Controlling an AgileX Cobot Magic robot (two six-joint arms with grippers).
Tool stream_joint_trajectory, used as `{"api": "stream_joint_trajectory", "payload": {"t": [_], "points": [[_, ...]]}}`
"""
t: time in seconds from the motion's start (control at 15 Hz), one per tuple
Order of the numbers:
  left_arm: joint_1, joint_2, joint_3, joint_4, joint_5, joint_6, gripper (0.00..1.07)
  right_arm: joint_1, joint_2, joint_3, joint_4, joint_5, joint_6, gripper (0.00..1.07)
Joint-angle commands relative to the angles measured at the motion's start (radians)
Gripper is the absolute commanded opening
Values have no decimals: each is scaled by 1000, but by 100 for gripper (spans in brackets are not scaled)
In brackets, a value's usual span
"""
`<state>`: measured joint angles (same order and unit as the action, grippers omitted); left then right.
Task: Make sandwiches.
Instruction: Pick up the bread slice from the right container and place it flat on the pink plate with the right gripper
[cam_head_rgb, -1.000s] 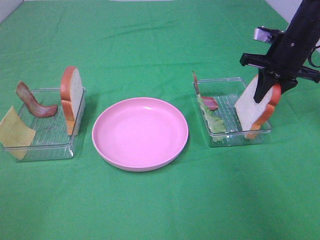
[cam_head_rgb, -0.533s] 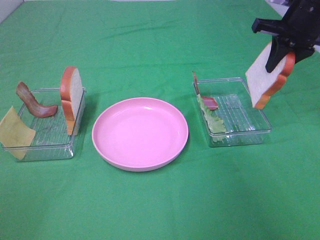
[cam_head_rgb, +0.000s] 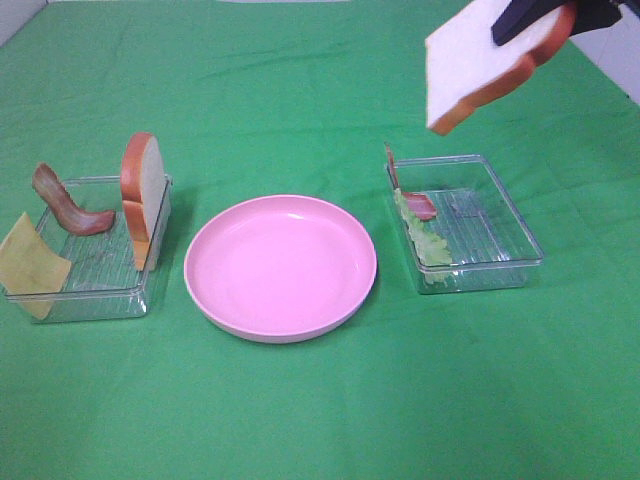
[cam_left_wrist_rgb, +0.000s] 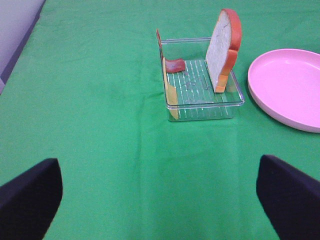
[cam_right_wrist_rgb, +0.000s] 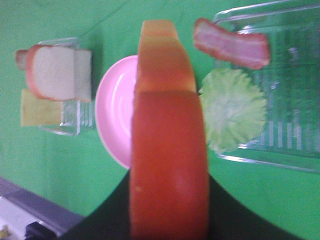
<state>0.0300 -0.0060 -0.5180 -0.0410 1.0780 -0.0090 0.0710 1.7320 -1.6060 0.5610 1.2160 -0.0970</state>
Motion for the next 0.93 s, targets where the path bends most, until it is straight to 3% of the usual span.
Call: {"api": "stream_joint_trajectory", "payload": {"t": [0.07, 0.4, 0.73, 0.93], "points": [[-1, -12, 3, -8, -2, -3, 102, 87, 1, 90, 85, -20, -43, 0], [-1, -12, 3, -8, -2, -3, 102, 286, 148, 88, 145, -173, -43, 0], [-1, -12, 3, -8, -2, -3, 102, 387, 346, -7, 152, -229, -19, 0], [-1, -12, 3, -8, -2, -3, 102, 399, 453, -88, 160, -246, 8, 0]]}}
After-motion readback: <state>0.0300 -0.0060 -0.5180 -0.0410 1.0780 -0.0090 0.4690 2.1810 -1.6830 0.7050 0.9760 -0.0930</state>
